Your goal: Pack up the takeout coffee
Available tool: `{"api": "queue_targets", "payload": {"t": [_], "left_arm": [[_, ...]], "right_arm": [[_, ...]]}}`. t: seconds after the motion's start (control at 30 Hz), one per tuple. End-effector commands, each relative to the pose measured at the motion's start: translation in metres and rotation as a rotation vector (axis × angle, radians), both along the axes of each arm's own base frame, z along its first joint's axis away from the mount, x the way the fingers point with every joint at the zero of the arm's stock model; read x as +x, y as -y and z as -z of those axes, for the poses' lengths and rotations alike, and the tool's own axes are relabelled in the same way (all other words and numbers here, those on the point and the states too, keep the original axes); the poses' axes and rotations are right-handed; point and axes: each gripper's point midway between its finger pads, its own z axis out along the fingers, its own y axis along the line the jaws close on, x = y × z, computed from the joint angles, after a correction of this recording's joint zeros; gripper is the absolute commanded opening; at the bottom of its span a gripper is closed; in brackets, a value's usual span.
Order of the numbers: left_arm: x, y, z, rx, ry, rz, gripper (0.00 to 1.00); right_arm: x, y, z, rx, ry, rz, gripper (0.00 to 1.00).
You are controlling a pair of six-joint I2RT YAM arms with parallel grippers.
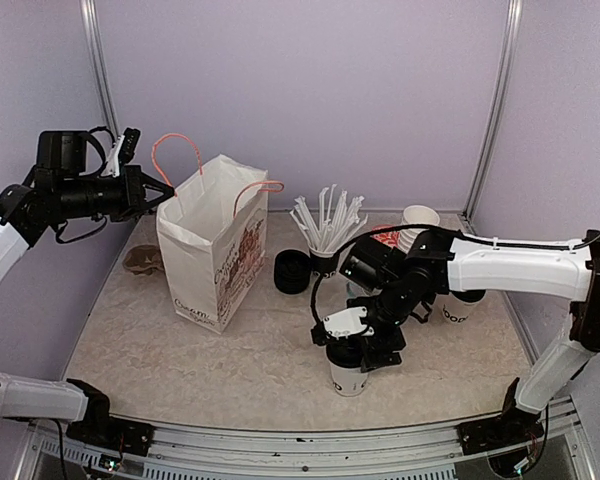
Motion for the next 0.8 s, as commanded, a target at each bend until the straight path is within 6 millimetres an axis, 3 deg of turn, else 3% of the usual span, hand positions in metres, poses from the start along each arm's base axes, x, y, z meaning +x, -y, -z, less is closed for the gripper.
{"api": "queue_targets", "payload": {"t": [0.0, 0.23, 0.43, 0.5, 0.57, 0.77], "left_arm": [[0.0, 0.0, 0.002, 0.016, 0.01, 0.006, 0.0], [-0.003, 0.002, 0.014, 0.03, -0.037, 0.027, 0.0], [-0.02, 0.006, 0.032, 0.024, -0.123, 0.079, 0.0], [-0.022, 0.002, 0.044, 0.05, -0.15, 0.064, 0.0], [-0.021, -0.004, 0.058, 0.07, -0.178, 0.039, 0.0], [-0.017, -0.01, 0.084, 0.098, -0.214, 0.001, 0.0]], "right_arm": [[-0.003, 0.005, 0.012, -0.076, 0.102, -0.025, 0.77], [0.0, 0.011, 0.006, -0.081, 0.179, -0.025, 0.76], [-0.006, 0.004, -0.007, -0.022, 0.162, -0.046, 0.79], [-0.011, 0.0, -0.009, -0.007, 0.139, -0.058, 0.84], [-0.016, -0.004, -0.013, 0.007, 0.113, -0.071, 0.98], [-0.029, -0.017, -0.024, 0.069, 0.029, -0.078, 1.0]]}}
